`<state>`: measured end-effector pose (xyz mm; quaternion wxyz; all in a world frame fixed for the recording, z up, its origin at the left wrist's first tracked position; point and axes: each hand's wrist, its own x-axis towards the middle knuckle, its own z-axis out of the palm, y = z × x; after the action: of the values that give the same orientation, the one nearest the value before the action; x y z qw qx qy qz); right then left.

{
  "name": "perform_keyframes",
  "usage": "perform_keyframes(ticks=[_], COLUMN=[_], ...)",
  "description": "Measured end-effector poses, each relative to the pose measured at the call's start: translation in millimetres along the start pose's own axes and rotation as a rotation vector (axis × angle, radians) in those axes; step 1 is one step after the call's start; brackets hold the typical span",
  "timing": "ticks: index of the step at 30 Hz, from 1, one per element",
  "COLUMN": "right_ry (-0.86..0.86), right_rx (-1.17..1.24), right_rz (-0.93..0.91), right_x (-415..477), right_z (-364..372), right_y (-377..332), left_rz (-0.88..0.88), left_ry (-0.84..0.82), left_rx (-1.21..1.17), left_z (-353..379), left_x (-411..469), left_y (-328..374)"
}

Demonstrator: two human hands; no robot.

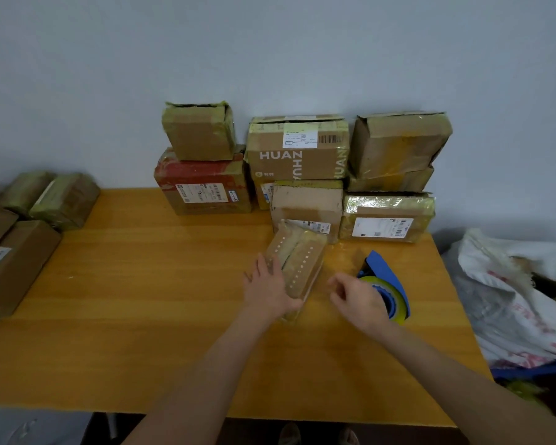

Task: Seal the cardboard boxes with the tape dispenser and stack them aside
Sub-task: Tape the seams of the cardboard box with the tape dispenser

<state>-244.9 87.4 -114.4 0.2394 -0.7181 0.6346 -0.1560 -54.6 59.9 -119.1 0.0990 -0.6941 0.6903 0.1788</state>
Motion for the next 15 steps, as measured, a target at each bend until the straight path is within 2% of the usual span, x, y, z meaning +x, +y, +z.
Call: perform_keyframes(ticks=[2, 5, 6, 8, 10, 12, 13, 15], right_ry=[0.057, 0.055, 0.040, 0.001, -0.053, -0.155, -0.213, -0.278], right_rx=[-0.021, -0.065, -0.061, -0.040, -0.027, -0.038, -0.047, -0.049], right_rz=[0.052, 0.127, 0.143, 0.147, 0.138, 0.140, 0.131, 0.091], right_x=[-1, 2, 4, 11, 18, 21, 21, 18], right_z=[-11, -18, -18, -13, -7, 2, 7, 14], right_y=[13, 22, 20, 12, 1, -9, -13, -16], left_rz=[0.097, 0.345, 0.389, 0.365, 0.188, -0.059, -0.146, -0.200], left_ry=[-0.040, -0.078, -0.054, 0.089, 0.318, 0.458, 0.453, 0.333], left_rx=[0.091, 0.277, 0.312, 0.258, -0.040, -0.467, -0.643, -0.879], left_z=[-4, -18, -21, -21, -11, 1, 8, 19], left_x=[3, 5, 3, -4, -16, -28, -32, -40], left_y=[-8, -39, -47, -54, -46, -34, -30, -22])
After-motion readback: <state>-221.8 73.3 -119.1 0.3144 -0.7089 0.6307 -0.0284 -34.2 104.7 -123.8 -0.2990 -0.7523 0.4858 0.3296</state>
